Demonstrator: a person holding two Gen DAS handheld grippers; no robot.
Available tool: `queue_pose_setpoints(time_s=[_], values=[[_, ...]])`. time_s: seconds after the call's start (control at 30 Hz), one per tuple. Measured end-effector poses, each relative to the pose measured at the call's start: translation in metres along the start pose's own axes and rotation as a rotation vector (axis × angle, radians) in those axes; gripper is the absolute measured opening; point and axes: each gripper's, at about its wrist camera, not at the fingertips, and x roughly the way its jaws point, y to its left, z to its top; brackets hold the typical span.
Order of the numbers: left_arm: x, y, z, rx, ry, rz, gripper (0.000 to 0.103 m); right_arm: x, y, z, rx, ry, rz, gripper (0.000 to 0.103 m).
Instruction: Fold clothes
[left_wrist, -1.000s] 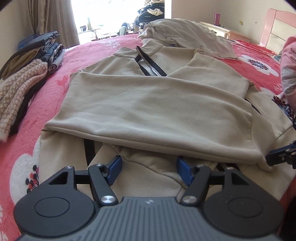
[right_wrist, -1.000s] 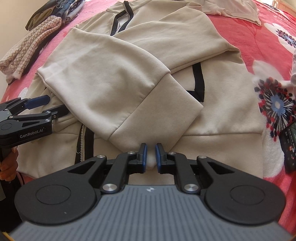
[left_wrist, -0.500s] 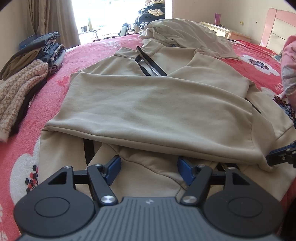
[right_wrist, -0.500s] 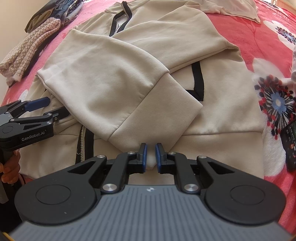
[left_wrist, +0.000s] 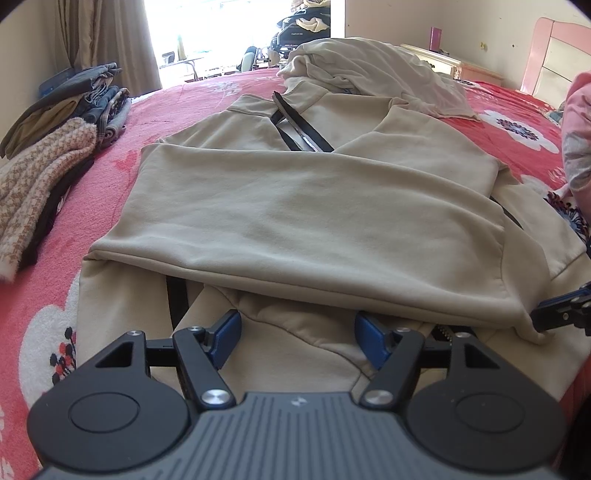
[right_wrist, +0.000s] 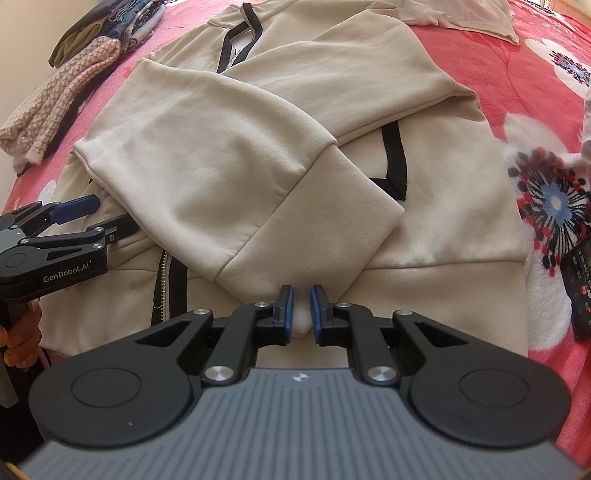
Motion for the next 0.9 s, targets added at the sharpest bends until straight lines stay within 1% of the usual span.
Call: queue_pose_setpoints(time_s=[0.47,0.63,0.73,0.8,0.87,0.9], values=[[-0.001,0.001,0.001,-0.009,0.004,-0.004,0.071,0.001,-0.002,0.001,0.003,0.000,0.005,0.009],[-0.013,0.008,0.006,-0.056,0.009,-0.022,0.070,0.001,-0.006,0.001,0.025,0.001,0.022,0.009],[-0.028,0.020,0.019,-0.103,-0.043,-0.030,0.070,-0.001,-0.006,0.002,0.031,0.003,0.028,0.010],[-0.034,0.032,0.034,-0.140,-0.075,-0.046,0.070,-0.006,-0.007,0.003,0.025,-0.013,0.037,0.011],[-0.032,0.044,0.055,-0.151,-0.102,-0.054,0.070,-0.016,-0.007,0.008,-0.011,-0.037,0.055,0.017],[-0.028,0.050,0.067,-0.147,-0.115,-0.056,0.071,-0.021,-0.007,0.013,-0.023,-0.054,0.065,0.019]])
